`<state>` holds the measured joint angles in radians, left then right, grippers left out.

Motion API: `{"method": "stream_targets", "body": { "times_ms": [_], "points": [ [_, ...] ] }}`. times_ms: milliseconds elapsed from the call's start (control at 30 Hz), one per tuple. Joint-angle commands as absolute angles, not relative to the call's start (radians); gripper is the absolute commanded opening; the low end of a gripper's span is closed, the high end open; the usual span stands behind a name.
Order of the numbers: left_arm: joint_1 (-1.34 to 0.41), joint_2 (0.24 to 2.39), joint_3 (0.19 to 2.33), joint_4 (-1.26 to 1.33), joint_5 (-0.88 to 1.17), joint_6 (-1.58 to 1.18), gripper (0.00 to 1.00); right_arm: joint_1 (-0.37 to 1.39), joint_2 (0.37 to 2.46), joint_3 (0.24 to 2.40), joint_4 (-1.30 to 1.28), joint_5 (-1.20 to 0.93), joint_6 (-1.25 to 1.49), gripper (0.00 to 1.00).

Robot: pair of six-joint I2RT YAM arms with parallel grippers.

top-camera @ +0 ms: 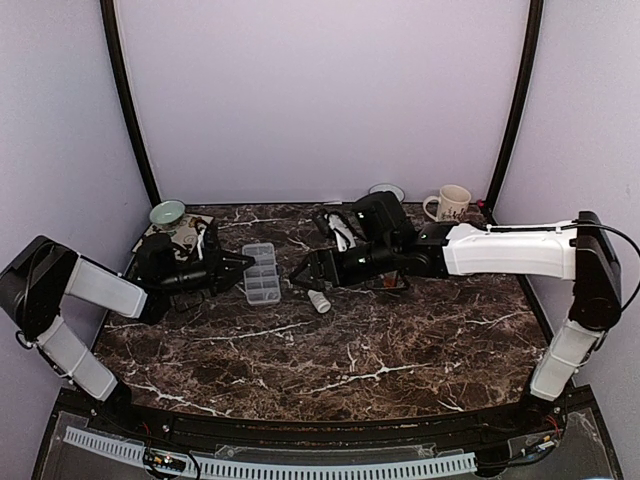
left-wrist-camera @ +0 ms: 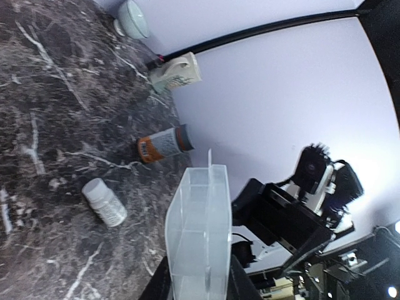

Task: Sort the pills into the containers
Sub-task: Pass from the right arm to the left, then open the lid of the pill container.

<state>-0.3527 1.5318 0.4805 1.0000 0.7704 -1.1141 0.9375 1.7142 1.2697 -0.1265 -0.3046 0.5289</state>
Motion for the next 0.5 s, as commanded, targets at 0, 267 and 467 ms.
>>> {"method": "stream_targets", "body": {
  "times_ms": [0, 267, 467],
  "points": [
    [-0.345, 1.639, 0.529, 1.461, 1.016, -1.381, 0.18, 0.887, 1.658, 1.207, 0.114, -0.506, 0.602, 0.86],
    [-0.35, 1.746, 0.563, 1.739, 1.078, -1.605, 0.15, 0.873, 1.71, 1.21, 0.255, -0.645, 0.713, 0.84],
    [-0.35, 1.712, 0.572, 1.74, 1.101, -1.633, 0.15, 0.87, 1.742, 1.189, 0.383, -0.7, 0.822, 0.82]
  ]
}}
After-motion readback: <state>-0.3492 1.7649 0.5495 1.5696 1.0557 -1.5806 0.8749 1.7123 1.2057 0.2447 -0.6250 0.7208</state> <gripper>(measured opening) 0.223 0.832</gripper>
